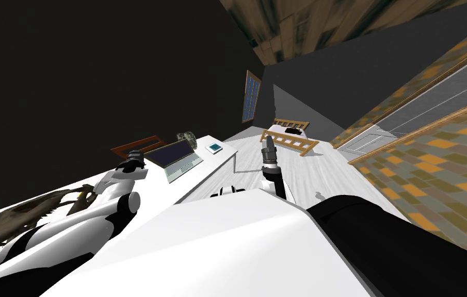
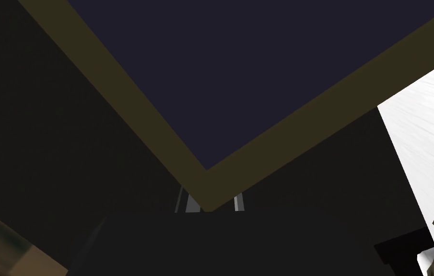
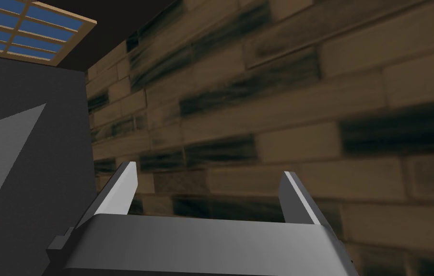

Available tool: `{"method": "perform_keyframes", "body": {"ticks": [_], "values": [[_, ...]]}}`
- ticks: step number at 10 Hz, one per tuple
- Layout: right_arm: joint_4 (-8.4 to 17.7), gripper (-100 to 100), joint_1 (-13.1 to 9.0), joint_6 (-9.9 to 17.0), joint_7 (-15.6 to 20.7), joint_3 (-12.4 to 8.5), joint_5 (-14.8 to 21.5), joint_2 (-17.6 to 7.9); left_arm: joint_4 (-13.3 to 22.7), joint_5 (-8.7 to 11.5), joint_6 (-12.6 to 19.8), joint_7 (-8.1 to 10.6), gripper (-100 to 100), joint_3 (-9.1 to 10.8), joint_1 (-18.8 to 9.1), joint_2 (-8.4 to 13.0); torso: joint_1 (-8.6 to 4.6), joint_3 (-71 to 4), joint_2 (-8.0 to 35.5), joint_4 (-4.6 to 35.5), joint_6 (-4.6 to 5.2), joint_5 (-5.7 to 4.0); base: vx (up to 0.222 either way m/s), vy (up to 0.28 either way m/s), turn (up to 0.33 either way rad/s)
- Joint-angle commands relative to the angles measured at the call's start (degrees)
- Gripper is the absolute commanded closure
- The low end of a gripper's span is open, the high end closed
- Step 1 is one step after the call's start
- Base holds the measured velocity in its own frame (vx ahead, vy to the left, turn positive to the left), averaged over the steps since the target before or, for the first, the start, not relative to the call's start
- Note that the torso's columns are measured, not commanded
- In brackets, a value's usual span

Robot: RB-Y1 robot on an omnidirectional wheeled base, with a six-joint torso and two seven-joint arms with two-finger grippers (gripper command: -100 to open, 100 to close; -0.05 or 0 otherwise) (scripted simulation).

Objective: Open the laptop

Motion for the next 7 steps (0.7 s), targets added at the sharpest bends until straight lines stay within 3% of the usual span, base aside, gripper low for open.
{"method": "perform_keyframes", "body": {"ticks": [1, 2, 3, 4, 5, 6, 7], "values": [[0.00, 0, 0.02, 0.00, 0.00, -0.01, 0.00, 0.00, -0.11, 4.78, -3.58, -3.66, 100, -2.92, -0.05, -2.21, -0.02, -0.03, -0.07, -0.02, -0.17, -0.01, 0.083, 0.013, 0.240], [0.00, 0, 0.01, 0.00, 0.00, 0.00, 0.00, 0.00, -0.11, 4.78, -3.58, -4.75, 100, -2.92, -0.05, -2.21, 0.02, -0.03, -0.07, -0.05, -0.13, 0.03, 0.035, -0.008, 0.036], [0.00, 0, 0.00, 0.00, 0.00, 0.00, 0.00, 0.00, -1.27, 7.34, -6.30, -6.63, 100, -5.63, 0.22, -4.23, 0.06, -0.05, -0.08, -0.07, -0.01, 0.06, 0.072, 0.007, 0.305], [0.00, 0, 0.02, 0.00, 0.00, -0.01, 0.00, 0.00, -1.27, 8.67, -6.57, -8.70, 100, -5.99, 0.22, -4.23, 0.01, -0.09, -0.19, -0.18, -0.14, 0.14, 0.076, -0.013, 0.236], [0.00, 0, 0.01, 0.00, 0.00, 0.00, 0.00, 0.00, -2.42, 10.48, -9.30, -10.44, 100, -8.02, 0.48, -6.24, 0.01, -0.09, -0.16, -0.15, -0.16, 0.08, 0.120, -0.010, 0.343], [0.00, 0, 0.02, 0.00, 0.00, -0.01, 0.00, 0.00, -3.88, 12.53, -9.24, -11.27, 100, -9.06, 0.48, -6.24, -0.05, -0.07, -0.14, -0.24, -0.29, 0.14, 0.103, -0.011, 0.303], [0.00, 0, 0.01, 0.00, 0.00, 0.00, 0.00, 0.00, -2.42, 13.44, -9.55, -12.64, 100, -9.06, 0.48, -6.24, 0.11, -0.10, -0.15, -0.17, -0.19, 0.09, 0.042, -0.003, 0.062]]}}
